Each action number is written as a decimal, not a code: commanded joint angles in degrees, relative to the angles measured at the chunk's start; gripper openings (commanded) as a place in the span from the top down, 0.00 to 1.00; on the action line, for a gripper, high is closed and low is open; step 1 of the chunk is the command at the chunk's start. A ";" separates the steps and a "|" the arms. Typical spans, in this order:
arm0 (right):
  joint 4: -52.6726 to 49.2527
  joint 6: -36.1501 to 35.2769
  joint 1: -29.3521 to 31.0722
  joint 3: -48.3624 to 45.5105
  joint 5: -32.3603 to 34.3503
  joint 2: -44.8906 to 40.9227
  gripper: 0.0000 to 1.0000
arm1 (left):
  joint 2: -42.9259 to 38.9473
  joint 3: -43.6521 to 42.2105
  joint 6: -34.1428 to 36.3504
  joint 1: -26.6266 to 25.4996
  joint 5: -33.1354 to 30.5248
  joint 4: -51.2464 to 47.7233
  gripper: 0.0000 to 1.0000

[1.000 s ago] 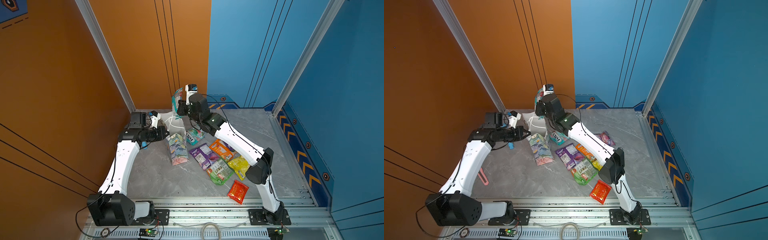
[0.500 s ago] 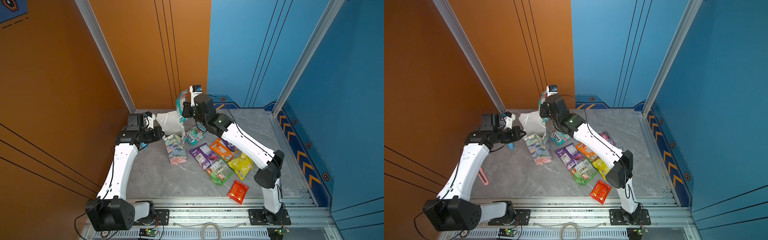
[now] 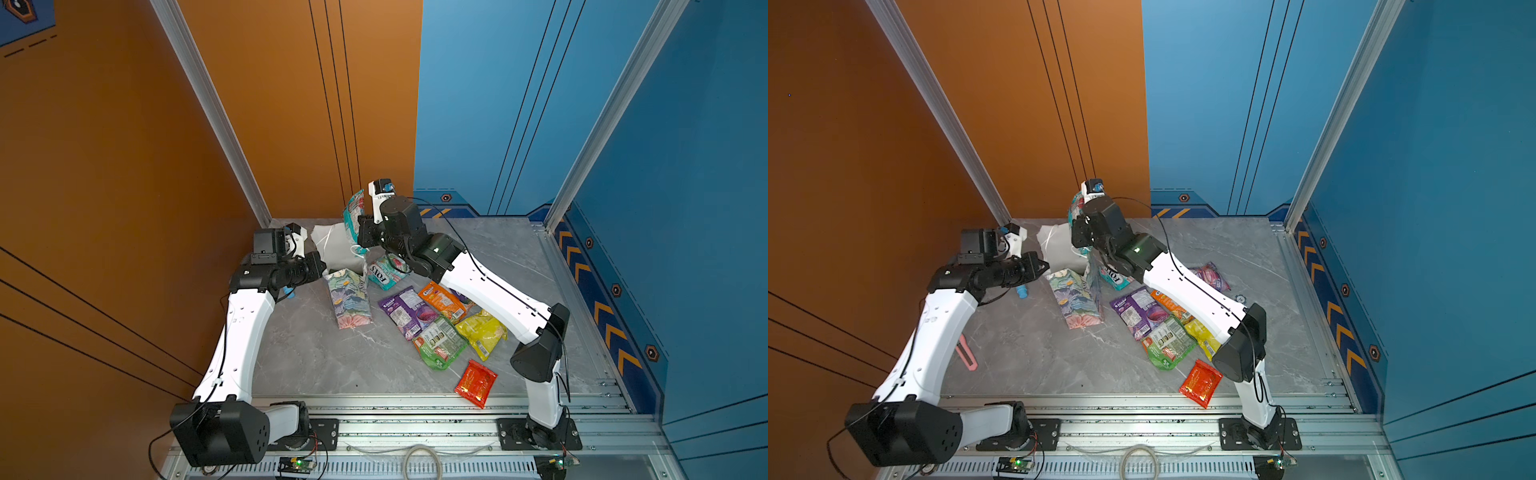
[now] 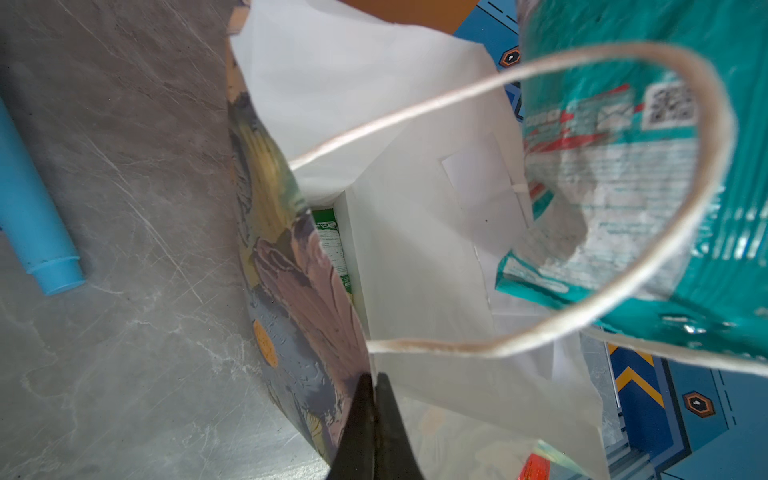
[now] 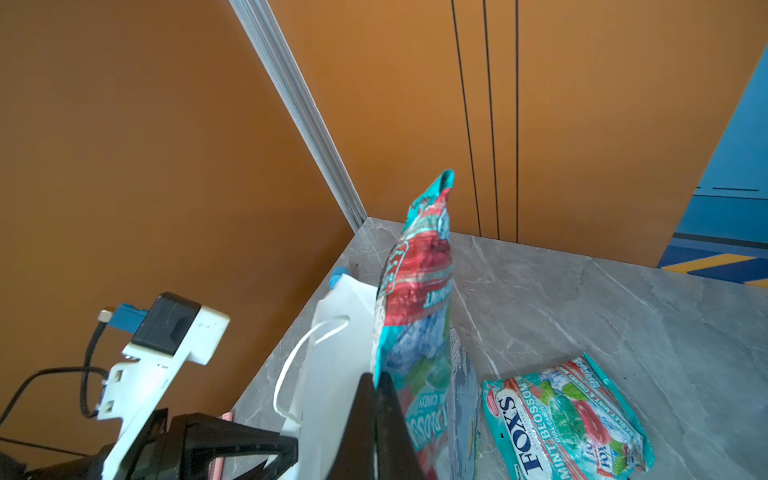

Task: Place the snacks into the paper bag
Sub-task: 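Hold the teal candy bag above the paper bag opening with the right gripper, then lower the teal candy bag into the paper bag and open the right gripper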

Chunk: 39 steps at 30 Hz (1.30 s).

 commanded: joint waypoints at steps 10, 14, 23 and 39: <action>-3.86 -0.09 2.33 8.21 -3.60 5.01 1.00 | -1.32 -0.96 -0.82 0.75 1.49 1.58 1.00; -4.66 0.01 2.73 10.66 -3.12 8.17 1.00 | -1.48 -1.07 -0.98 0.75 1.91 1.73 1.00; -5.36 2.39 2.67 13.01 -4.20 11.57 1.00 | -1.46 -1.20 -1.17 0.73 2.74 2.02 1.00; -2.14 10.23 1.74 13.53 -9.88 14.86 1.00 | -1.60 -1.32 -1.44 0.73 3.80 2.29 1.00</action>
